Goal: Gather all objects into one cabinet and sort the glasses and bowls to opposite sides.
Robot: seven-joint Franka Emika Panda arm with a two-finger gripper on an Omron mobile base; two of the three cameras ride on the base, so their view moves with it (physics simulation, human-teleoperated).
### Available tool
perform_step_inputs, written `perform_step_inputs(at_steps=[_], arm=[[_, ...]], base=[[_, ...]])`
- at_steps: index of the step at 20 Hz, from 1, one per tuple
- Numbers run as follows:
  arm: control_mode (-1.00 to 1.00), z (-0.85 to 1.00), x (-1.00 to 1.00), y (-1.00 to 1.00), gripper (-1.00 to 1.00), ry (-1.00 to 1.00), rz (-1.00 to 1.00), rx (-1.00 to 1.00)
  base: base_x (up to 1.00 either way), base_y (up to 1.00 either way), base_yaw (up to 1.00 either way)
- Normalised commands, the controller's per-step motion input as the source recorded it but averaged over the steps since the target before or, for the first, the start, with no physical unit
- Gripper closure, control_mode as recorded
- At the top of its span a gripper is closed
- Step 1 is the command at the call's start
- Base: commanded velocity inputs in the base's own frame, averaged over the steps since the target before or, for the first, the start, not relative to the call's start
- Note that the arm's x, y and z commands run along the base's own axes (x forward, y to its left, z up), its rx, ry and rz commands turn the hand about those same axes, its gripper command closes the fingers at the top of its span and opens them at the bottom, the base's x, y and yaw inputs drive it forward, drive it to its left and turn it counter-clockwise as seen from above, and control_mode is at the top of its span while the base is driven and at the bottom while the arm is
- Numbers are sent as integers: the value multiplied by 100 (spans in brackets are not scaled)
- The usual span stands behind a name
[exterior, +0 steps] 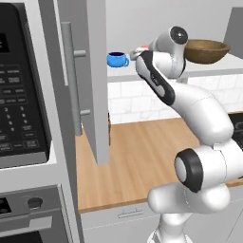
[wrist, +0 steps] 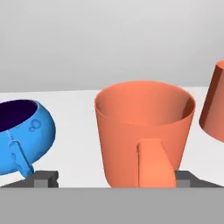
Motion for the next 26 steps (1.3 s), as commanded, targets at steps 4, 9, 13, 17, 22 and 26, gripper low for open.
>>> perform_step_inputs(at_steps=[4, 9, 13, 17, 22, 26], arm=[[-100, -5, 0, 1, -100, 0, 0, 0], [-100, -3, 8, -1, -100, 0, 0, 0], [-100, 0, -61, -15, -100, 0, -1, 0], [-100, 3, -100, -29, -100, 0, -6, 0], [-100, 20, -100, -23, -100, 0, -4, 0], [-100, 17, -96, -23, -100, 1, -4, 0]], base=[[0, 0, 0], [0, 0, 0], [0, 0, 0], [0, 0, 0], [0, 0, 0], [0, 0, 0]])
